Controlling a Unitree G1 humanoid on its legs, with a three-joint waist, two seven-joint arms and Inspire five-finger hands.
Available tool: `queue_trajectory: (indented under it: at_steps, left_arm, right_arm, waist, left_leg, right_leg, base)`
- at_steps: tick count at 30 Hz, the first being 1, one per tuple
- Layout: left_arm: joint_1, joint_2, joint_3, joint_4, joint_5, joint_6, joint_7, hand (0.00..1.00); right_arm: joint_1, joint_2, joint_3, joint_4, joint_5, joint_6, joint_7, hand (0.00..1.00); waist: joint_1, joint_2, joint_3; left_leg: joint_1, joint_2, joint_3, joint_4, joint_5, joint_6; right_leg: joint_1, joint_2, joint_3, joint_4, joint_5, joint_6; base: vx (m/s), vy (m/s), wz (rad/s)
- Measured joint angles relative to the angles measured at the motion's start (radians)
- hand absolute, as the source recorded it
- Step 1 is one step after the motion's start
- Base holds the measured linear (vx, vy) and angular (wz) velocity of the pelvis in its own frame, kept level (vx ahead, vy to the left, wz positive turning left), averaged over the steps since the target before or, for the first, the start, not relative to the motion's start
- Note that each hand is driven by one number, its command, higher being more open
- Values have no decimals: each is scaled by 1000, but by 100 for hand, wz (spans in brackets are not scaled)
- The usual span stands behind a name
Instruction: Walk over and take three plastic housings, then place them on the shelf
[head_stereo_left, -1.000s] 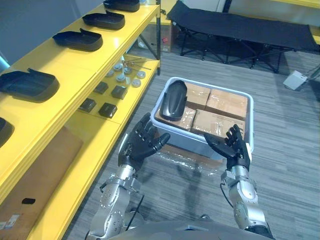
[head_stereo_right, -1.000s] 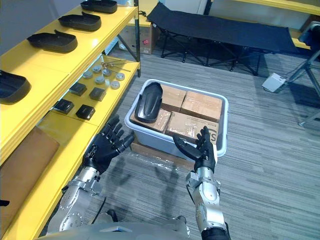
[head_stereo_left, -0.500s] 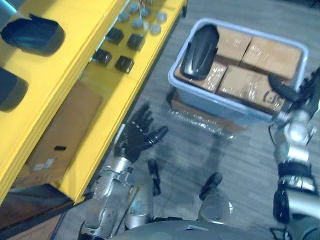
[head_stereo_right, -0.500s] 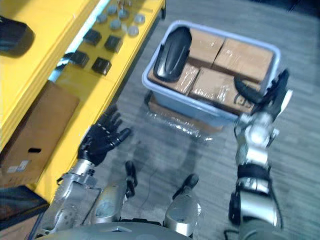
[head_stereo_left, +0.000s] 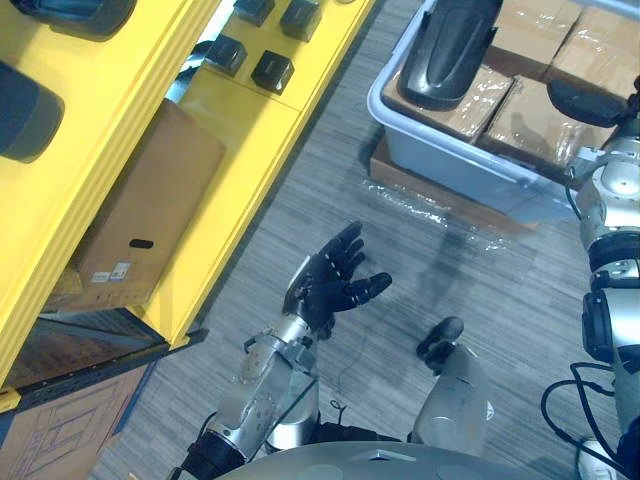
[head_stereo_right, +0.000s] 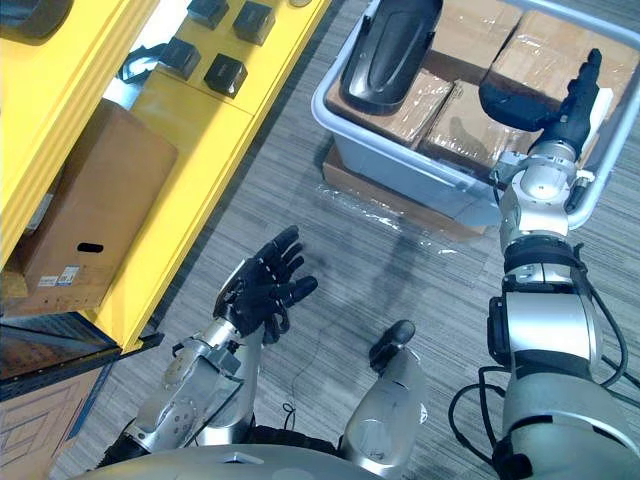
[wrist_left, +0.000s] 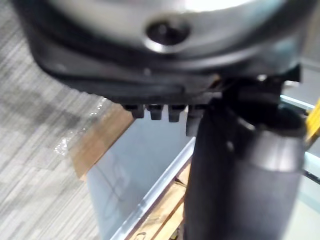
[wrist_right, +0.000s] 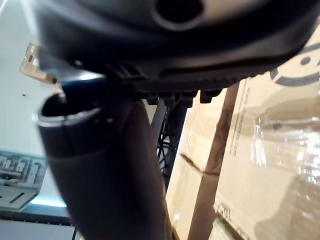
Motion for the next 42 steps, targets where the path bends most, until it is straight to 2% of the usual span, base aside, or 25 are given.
queue_trajectory:
  at_steps: [8, 11, 15, 22, 28, 31, 32, 36, 37, 41, 42]
  left_arm:
    - [-3, -13, -57, 7, 1, -1, -2, 100]
    - [-5, -23, -62, 40, 2, -5, -2, 100]
    - [-5, -23, -85, 78, 1, -5, -2, 100]
    - [-10, -53, -103, 124, -12, -6, -1, 100]
    - [-13, -60, -105, 161, -38, -6, -2, 100]
    - [-38, -64, -123, 181, -38, -6, -5, 100]
    - [-48, -67, -124, 182, -39, -6, -12, 100]
    - [-54, -81, -124, 190, -53, -6, -18, 100]
    - [-64, -81, -125, 205, -70, -6, -22, 100]
    - [-92, -81, -134, 249, -77, -6, -32, 100]
    - [-93, -80, -133, 255, -79, -6, -37, 100]
  right_arm:
    - [-107, -2, 17, -6, 41, 0, 56, 100]
    - [-139, -2, 33, -7, 49, 7, 62, 100]
    - [-150, -2, 43, -5, 49, 56, 56, 100]
    - [-195, -2, 144, 62, 39, 173, 40, 100]
    - [-196, -2, 192, 99, 27, 206, 42, 100]
    - [-205, -17, 227, 107, -20, 229, 41, 100]
    - [-230, -27, 253, 113, -64, 259, 37, 100]
    - [-259, -48, 273, 143, -153, 315, -23, 100]
    - [-266, -48, 275, 143, -164, 335, -47, 0]
    - [-298, -50, 300, 144, -169, 426, -115, 0]
    - [-313, -50, 311, 143, -172, 469, -138, 0]
  waist:
    - [22, 5, 7]
    - [22, 15, 10]
    - [44, 18, 8]
    - [59, 30, 0]
    - [88, 54, -17]
    - [108, 73, -31]
    - [117, 78, -35]
    - [137, 81, -36]
    - [142, 81, -37]
    - [157, 87, -41]
    - [161, 89, -42]
  left_leg:
    - [-15, -7, -11, -17, 33, -4]
    - [-12, -16, -15, -31, 45, -5]
    - [2, -19, -12, -52, 59, -7]
    - [4, -36, -36, -94, 94, -8]
    - [-6, -41, -56, -105, 104, -13]
    - [-21, -42, -67, -104, 105, -14]
    - [-35, -45, -74, -103, 109, -16]
    - [-54, -50, -90, -96, 112, -18]
    - [-61, -48, -94, -84, 110, -22]
    - [-74, -48, -101, -67, 97, -22]
    - [-78, -48, -103, -65, 90, -20]
  right_leg:
    - [-41, -21, 3, 67, -30, -19]
    - [-44, -30, 1, 82, -36, -22]
    - [-46, -32, 4, 89, -40, -27]
    - [-46, -47, -22, 106, -63, -29]
    - [-47, -52, -42, 119, -78, -31]
    - [-52, -53, -53, 124, -83, -32]
    - [-63, -58, -57, 132, -87, -33]
    - [-66, -65, -73, 143, -96, -38]
    - [-67, -65, -75, 147, -99, -38]
    - [-69, -66, -80, 150, -107, -42]
    - [-69, -67, -82, 149, -111, -37]
  base:
    - [-62, -31, 5]
    - [-48, -26, 8]
    - [-43, -12, 0]
    - [-40, -6, 12]
    - [-18, 15, 10]
    - [-8, 21, 11]
    - [-4, 22, 11]
    - [3, 18, 13]
    - [-1, 28, 6]
    - [-7, 24, 3]
    - [-16, 28, 4]
